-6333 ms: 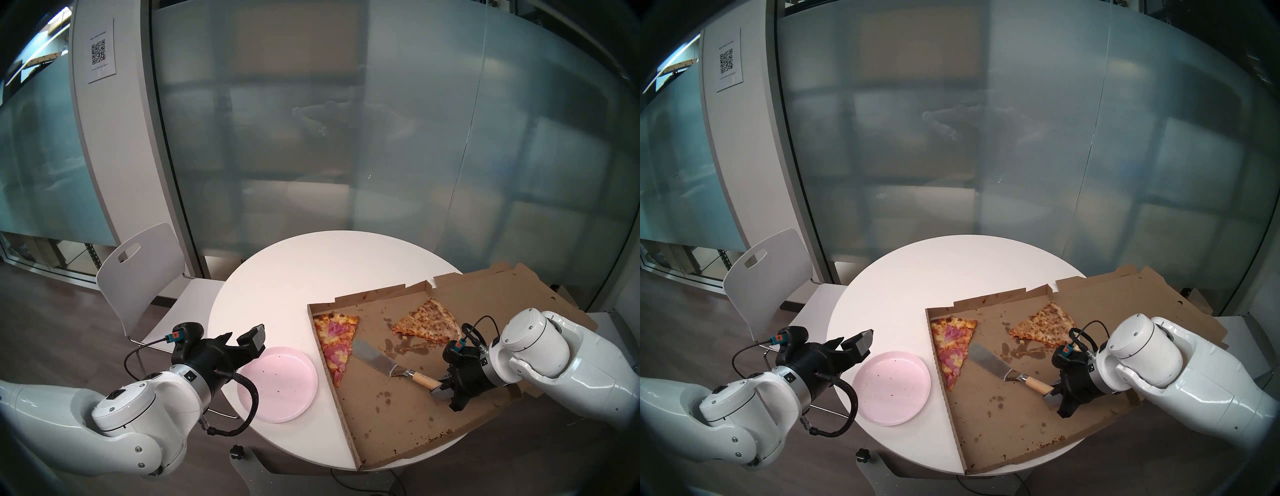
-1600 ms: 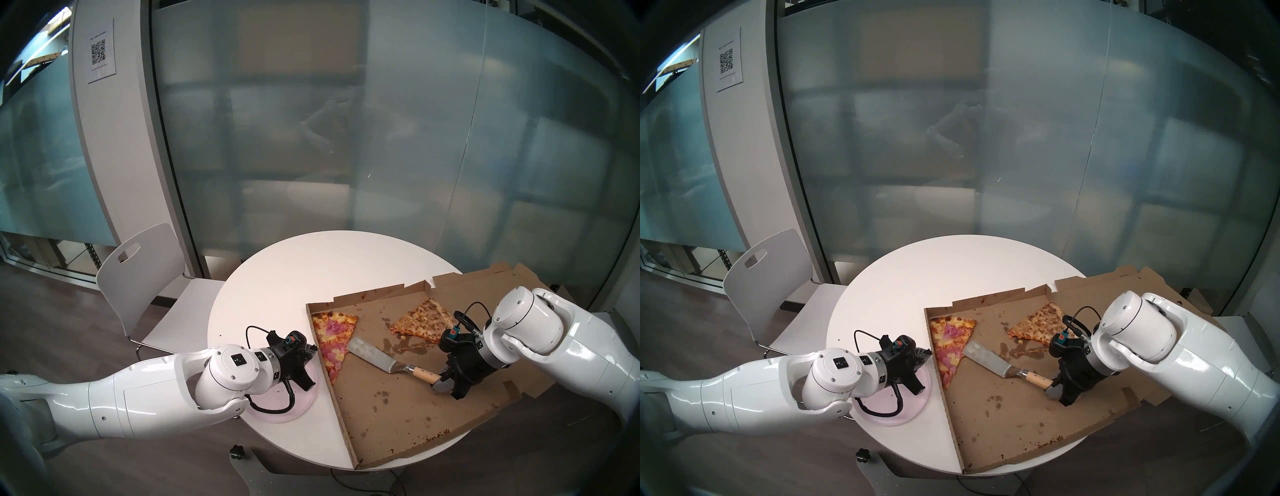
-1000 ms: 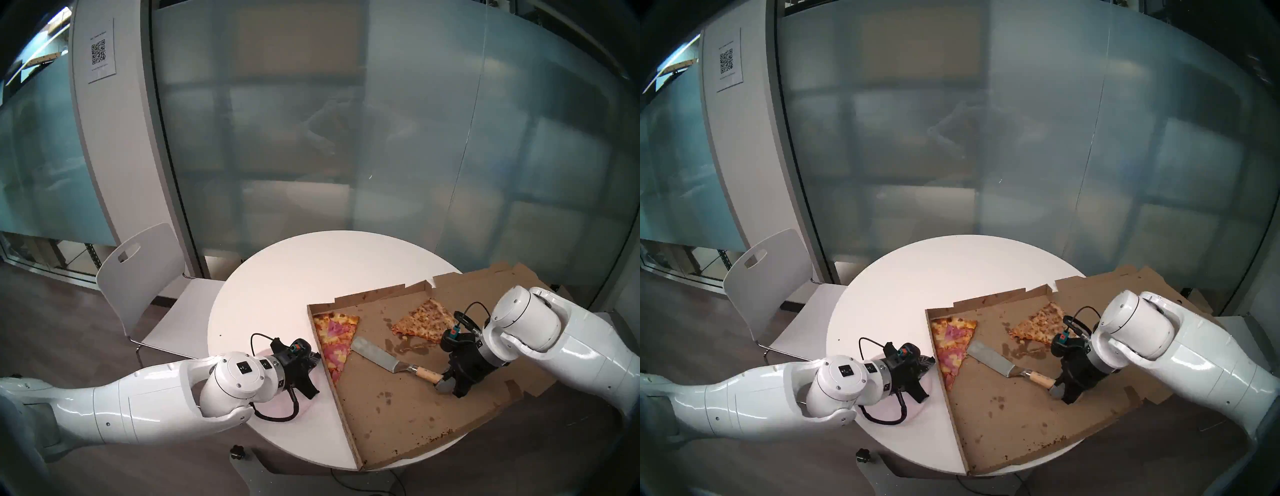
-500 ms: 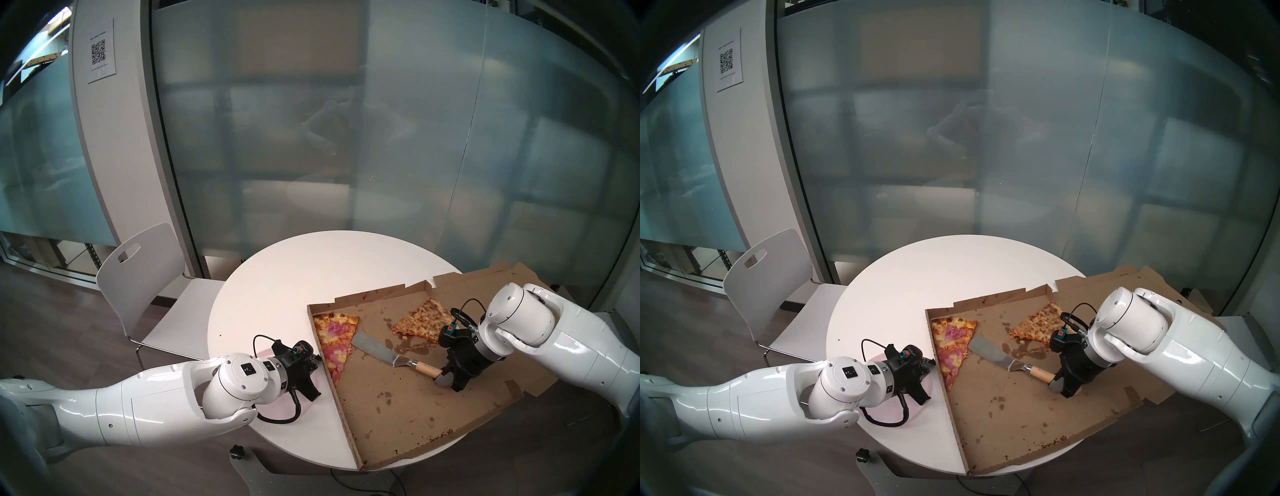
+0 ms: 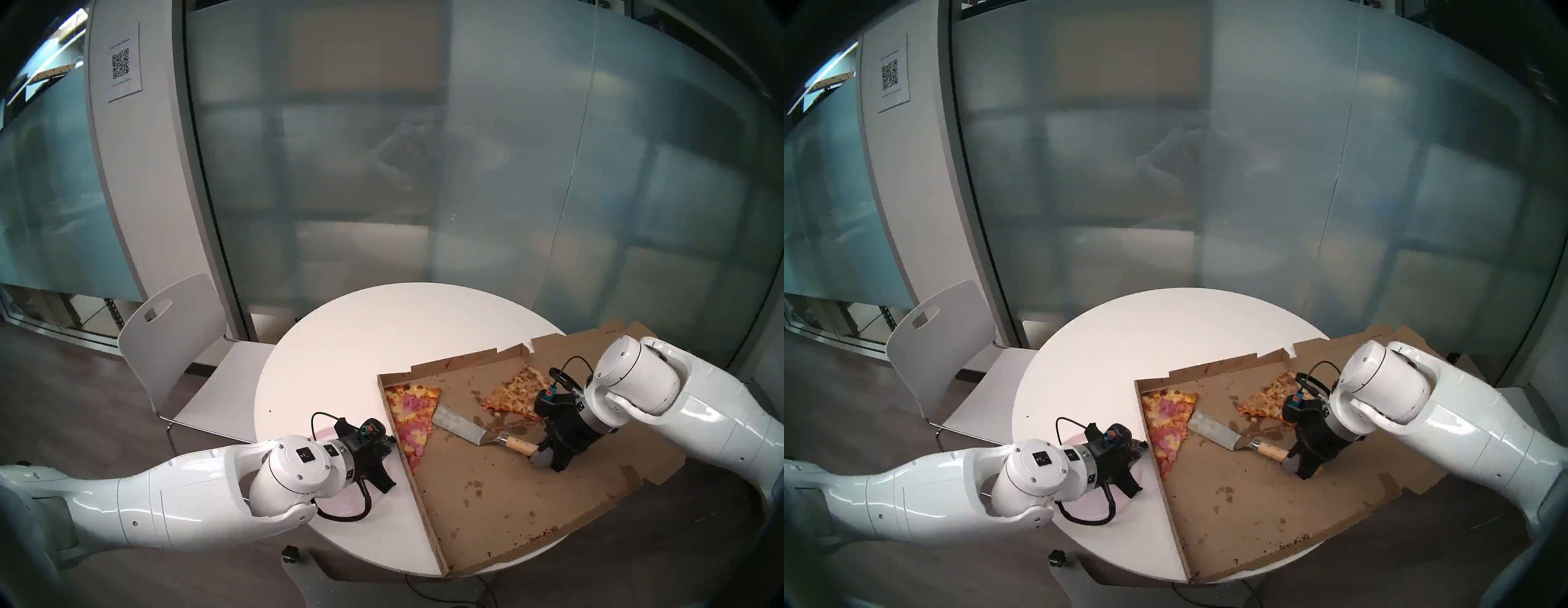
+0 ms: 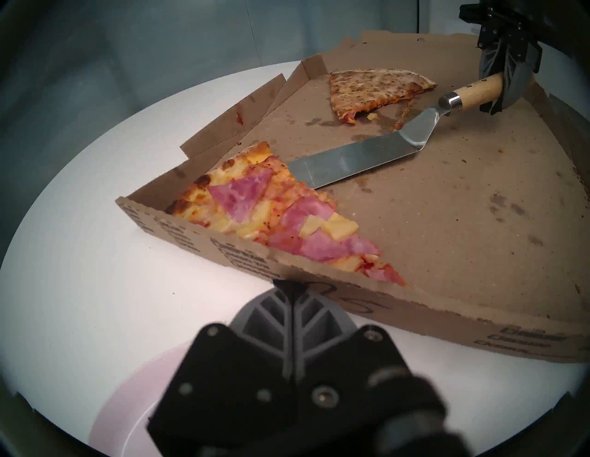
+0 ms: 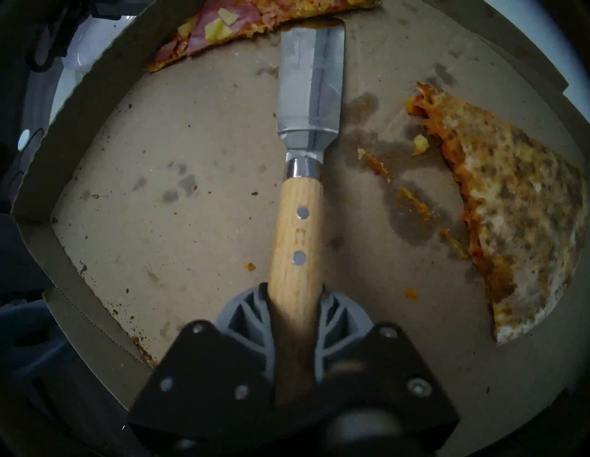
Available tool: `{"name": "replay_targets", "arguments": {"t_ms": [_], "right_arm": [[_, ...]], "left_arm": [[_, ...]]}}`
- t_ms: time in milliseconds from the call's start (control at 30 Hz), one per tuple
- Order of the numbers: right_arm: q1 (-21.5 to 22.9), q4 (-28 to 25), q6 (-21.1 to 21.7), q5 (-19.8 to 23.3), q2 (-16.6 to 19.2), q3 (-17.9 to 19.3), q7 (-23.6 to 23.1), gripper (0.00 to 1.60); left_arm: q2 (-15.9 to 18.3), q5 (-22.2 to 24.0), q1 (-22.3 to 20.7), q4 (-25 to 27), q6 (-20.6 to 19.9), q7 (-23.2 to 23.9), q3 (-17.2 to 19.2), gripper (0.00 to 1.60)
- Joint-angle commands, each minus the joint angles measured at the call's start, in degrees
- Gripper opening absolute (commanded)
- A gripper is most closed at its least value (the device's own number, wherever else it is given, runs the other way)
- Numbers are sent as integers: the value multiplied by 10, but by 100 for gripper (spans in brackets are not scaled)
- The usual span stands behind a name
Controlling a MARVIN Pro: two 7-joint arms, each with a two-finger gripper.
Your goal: Put pizza slice onto the plate
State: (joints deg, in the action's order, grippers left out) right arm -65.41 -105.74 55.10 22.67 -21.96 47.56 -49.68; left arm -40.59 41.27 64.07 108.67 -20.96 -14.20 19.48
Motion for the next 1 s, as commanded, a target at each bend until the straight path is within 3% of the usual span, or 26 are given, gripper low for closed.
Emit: {"name": "replay_targets", "arguments": {"t_ms": [0, 967], "right_arm": [[48, 0, -7, 17, 0, -23, -56, 0], [131, 76, -29, -19, -91, -107, -63, 0]], "left_arm": [[7, 2, 1, 19, 5, -2, 4, 0], [25, 15, 3, 33, 11, -16, 1, 0]]}}
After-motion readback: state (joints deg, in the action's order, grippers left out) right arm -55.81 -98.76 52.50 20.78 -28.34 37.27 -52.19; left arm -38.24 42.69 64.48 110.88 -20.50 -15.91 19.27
